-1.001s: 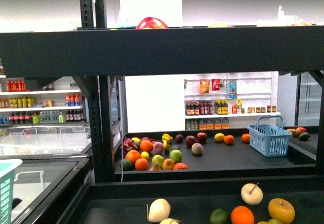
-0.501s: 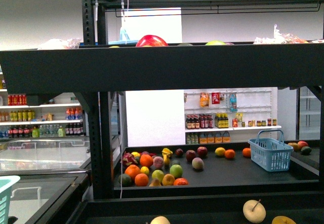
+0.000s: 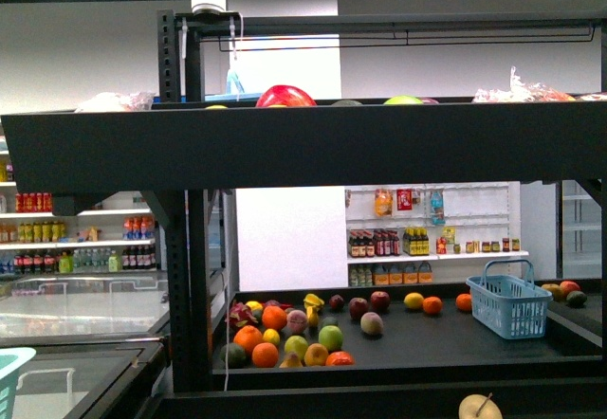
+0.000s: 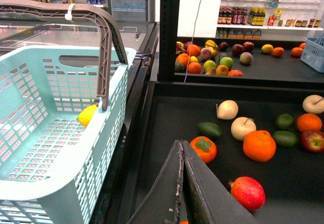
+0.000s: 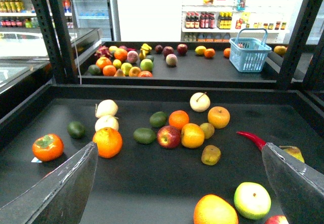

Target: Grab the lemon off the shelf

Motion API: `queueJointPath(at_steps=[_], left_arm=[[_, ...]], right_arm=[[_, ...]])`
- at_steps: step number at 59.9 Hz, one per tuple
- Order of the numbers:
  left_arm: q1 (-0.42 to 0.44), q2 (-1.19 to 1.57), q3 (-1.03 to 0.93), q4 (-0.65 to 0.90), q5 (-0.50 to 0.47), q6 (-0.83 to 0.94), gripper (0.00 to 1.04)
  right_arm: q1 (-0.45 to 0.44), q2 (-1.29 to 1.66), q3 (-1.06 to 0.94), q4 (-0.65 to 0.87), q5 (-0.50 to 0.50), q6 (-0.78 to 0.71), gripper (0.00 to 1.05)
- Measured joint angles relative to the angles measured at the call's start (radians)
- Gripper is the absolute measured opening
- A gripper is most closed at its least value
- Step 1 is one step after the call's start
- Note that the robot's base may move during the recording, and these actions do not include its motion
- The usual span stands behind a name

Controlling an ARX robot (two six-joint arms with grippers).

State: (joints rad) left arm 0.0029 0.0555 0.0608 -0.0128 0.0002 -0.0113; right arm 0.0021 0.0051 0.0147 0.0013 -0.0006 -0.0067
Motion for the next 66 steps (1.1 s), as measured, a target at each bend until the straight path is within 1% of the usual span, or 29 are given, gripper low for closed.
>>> queueJointPath(at_steps=[14,25,27,31,32,35,36,39,40,44,45,50,51,55,57,60,66], left_arm=[[0.0,-0.046,-0.047,0.007,-0.001,0.0,0.03],[0.0,-0.05,-0.047,0.007,0.0,0.0,0.03],[0.0,-0.05,-0.047,0.007,0.0,0.0,0.06],[0.0,-0.05,-0.047,0.007,0.0,0.0,0.2],[0.0,-0.05,-0.047,0.007,0.0,0.0,0.22],[0.0,-0.05,-0.047,0.007,0.0,0.0,0.33],[0.0,-0.05,-0.047,0.007,0.0,0.0,0.34],[0.0,-0.05,-0.047,0.007,0.0,0.0,0.45],[0.0,-0.05,-0.047,0.007,0.0,0.0,0.47],[0.0,-0.05,-0.047,0.007,0.0,0.0,0.61],[0.0,-0.05,-0.047,0.007,0.0,0.0,0.63],[0.0,-0.05,-0.047,0.007,0.0,0.0,0.81],[0.0,-0.05,-0.047,0.007,0.0,0.0,0.82],[0.0,-0.05,-0.047,0.007,0.0,0.0,0.96],[0.0,-0.05,-0.047,0.007,0.0,0.002,0.98],[0.0,-0.05,-0.047,0.007,0.0,0.002,0.96],[0.0,-0.05,-0.047,0.007,0.0,0.002,0.97]], right_arm=[[0.0,0.0,0.0,0.0,0.0,0.0,0.97],[0.0,0.0,0.0,0.0,0.0,0.0,0.97],[0.0,0.0,0.0,0.0,0.0,0.0,0.97],[0.0,0.0,0.0,0.0,0.0,0.0,0.97],[0.0,0.0,0.0,0.0,0.0,0.0,0.97],[0.0,0.0,0.0,0.0,0.0,0.0,0.97],[0.0,0.0,0.0,0.0,0.0,0.0,0.97],[0.0,0.0,0.0,0.0,0.0,0.0,0.97],[0.0,0.0,0.0,0.0,0.0,0.0,0.97],[0.0,0.0,0.0,0.0,0.0,0.0,0.97],[0.0,0.0,0.0,0.0,0.0,0.0,0.97],[0.0,0.0,0.0,0.0,0.0,0.0,0.97],[0.0,0.0,0.0,0.0,0.0,0.0,0.97],[0.0,0.0,0.0,0.0,0.0,0.0,0.97],[0.0,0.0,0.0,0.0,0.0,0.0,0.97],[0.0,0.0,0.0,0.0,0.0,0.0,0.97],[0.0,0.0,0.0,0.0,0.0,0.0,0.97]])
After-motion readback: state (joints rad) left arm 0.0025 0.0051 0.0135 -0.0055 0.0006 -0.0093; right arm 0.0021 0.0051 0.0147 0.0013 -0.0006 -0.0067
